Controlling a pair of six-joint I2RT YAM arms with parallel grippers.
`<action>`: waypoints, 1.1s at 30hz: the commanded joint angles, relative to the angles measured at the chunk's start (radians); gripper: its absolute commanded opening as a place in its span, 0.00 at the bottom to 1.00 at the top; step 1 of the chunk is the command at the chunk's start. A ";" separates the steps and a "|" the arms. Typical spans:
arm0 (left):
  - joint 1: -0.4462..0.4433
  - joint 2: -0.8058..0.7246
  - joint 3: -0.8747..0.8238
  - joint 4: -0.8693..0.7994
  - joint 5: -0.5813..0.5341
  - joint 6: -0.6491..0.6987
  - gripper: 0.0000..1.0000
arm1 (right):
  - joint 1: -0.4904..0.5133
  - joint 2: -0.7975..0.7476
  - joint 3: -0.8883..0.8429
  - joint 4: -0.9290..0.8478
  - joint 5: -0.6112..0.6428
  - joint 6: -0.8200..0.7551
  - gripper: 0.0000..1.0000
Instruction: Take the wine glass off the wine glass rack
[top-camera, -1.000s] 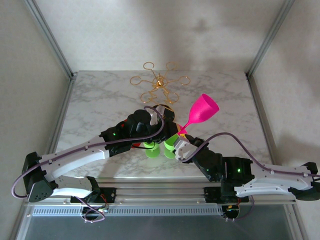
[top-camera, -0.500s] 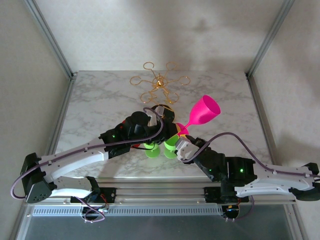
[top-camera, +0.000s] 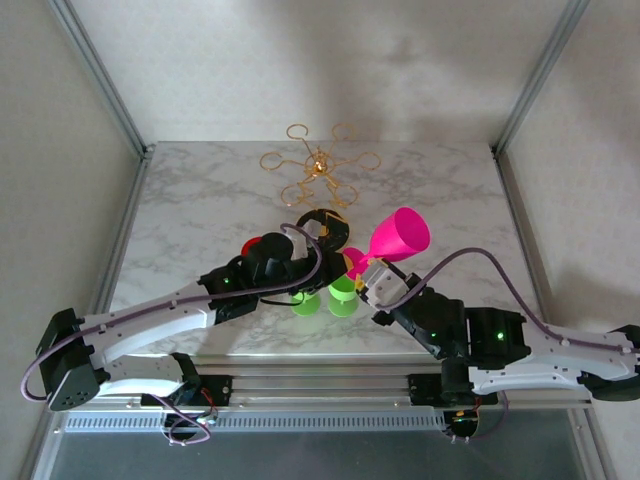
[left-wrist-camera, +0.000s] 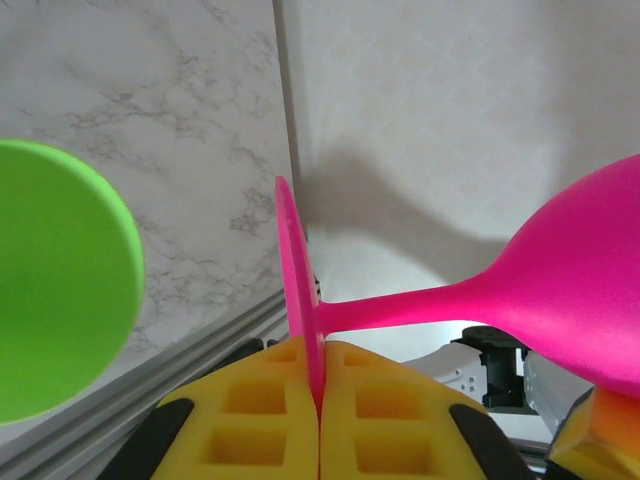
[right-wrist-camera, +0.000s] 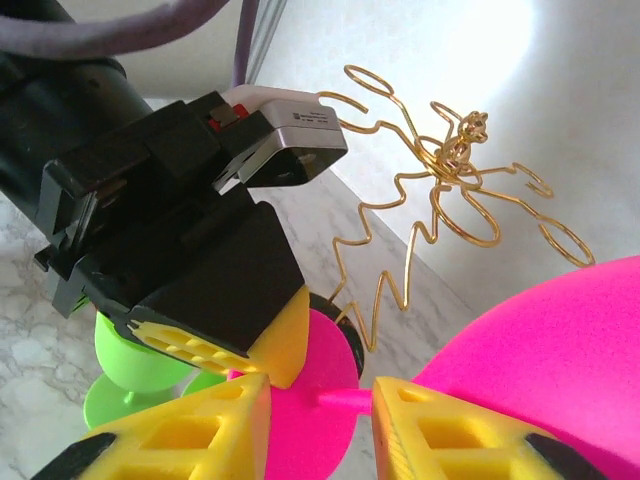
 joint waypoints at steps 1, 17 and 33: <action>0.009 -0.033 -0.022 0.097 -0.035 0.025 0.00 | 0.012 0.022 0.065 -0.117 -0.049 0.147 0.32; 0.010 -0.067 -0.131 0.227 -0.087 0.039 0.00 | 0.012 0.070 0.321 -0.314 -0.236 0.428 0.39; 0.011 -0.083 -0.179 0.311 -0.086 0.055 0.00 | 0.008 0.134 0.670 -0.531 -0.087 0.582 0.59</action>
